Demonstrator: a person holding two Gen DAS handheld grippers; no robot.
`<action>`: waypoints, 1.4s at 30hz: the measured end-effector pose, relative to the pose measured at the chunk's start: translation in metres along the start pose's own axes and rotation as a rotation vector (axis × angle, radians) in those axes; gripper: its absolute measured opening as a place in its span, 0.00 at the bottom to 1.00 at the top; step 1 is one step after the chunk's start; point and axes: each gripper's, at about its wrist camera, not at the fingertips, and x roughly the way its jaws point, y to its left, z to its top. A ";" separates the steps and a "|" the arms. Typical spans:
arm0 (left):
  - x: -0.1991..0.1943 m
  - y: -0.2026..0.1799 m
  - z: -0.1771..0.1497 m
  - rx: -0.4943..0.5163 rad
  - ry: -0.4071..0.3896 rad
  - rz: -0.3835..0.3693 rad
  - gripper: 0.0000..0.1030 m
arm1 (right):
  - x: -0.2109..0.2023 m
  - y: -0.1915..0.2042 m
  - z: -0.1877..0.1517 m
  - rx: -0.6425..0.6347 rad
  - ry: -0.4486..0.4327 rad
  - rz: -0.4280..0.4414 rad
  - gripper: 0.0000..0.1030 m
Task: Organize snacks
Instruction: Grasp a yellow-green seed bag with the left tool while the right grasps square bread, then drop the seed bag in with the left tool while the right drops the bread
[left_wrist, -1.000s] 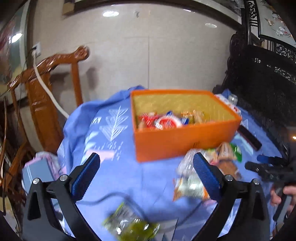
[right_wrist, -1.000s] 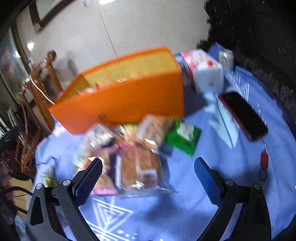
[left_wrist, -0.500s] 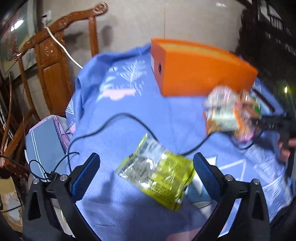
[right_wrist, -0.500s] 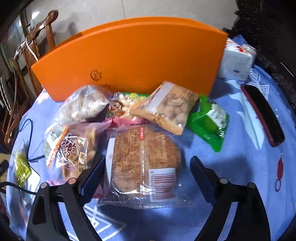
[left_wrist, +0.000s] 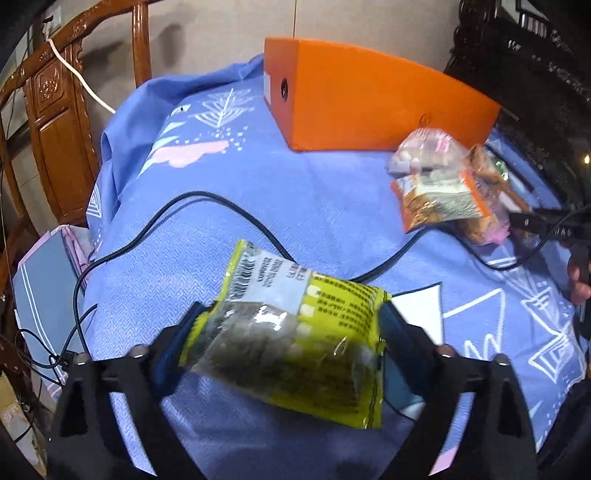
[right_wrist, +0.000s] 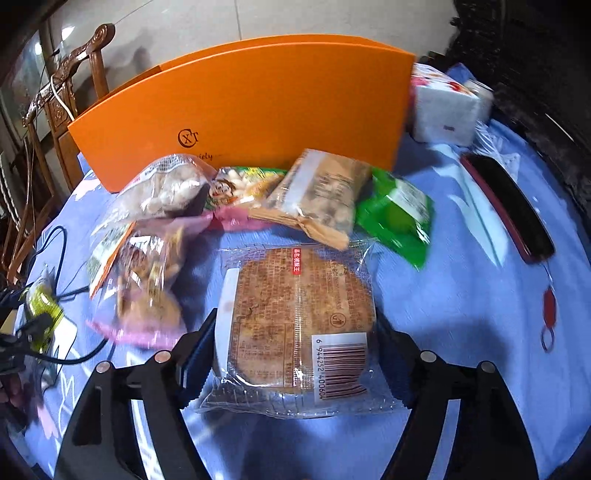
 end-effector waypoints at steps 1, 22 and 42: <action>-0.003 0.001 -0.001 -0.014 -0.003 -0.018 0.75 | -0.003 -0.003 -0.005 0.005 -0.003 0.001 0.76; -0.006 -0.041 -0.021 0.126 0.035 -0.012 0.85 | -0.038 -0.003 -0.040 0.042 -0.032 0.035 0.76; -0.108 -0.029 -0.013 0.104 -0.091 -0.106 0.74 | -0.067 -0.032 -0.023 0.108 -0.116 -0.011 0.76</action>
